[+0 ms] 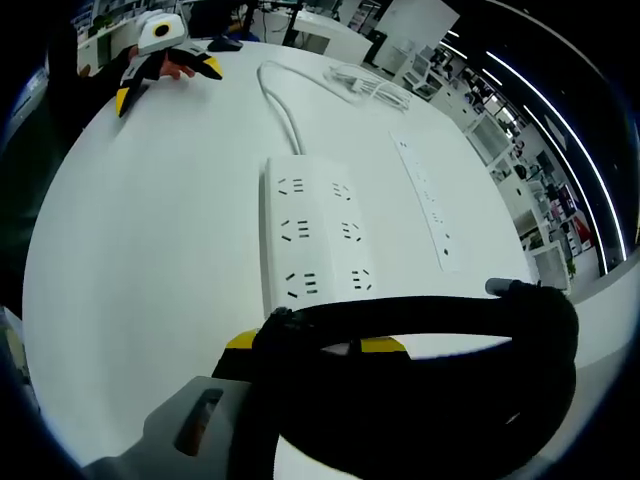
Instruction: Straighten the power strip on the desk, plug the charger into it
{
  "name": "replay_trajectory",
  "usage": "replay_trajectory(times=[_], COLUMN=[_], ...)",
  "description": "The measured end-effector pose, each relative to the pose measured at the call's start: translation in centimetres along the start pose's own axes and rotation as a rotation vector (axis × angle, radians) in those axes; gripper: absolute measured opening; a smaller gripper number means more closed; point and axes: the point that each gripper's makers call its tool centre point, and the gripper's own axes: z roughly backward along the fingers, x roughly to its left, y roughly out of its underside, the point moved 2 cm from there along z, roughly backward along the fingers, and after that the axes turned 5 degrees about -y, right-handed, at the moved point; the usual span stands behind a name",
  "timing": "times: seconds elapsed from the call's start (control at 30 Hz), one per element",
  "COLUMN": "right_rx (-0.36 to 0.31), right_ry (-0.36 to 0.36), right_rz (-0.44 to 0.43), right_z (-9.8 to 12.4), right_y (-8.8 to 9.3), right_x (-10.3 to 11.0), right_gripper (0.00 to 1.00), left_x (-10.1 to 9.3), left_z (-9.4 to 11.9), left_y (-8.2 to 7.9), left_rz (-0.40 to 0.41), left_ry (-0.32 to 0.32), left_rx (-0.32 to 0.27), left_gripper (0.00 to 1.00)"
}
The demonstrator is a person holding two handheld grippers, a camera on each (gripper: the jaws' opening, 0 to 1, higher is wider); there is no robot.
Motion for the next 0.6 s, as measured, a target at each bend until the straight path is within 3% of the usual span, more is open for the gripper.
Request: replay_trajectory(times=[0.4, 0.6], right_rx=[0.005, 0.034], right_ry=[-0.042, -0.054], right_rz=[-0.034, 0.010], right_z=[-0.05, -0.12], right_y=[0.16, 0.16], right_x=[-0.52, -0.33], right_gripper=[0.23, 0.23], left_x=[0.50, 0.47], left_z=[-0.07, -0.26], left_y=[-0.16, 0.01], left_rz=[0.013, 0.006], left_ry=[-0.029, -0.031], left_rx=[-0.008, 0.001], left_gripper=[0.98, 0.99])
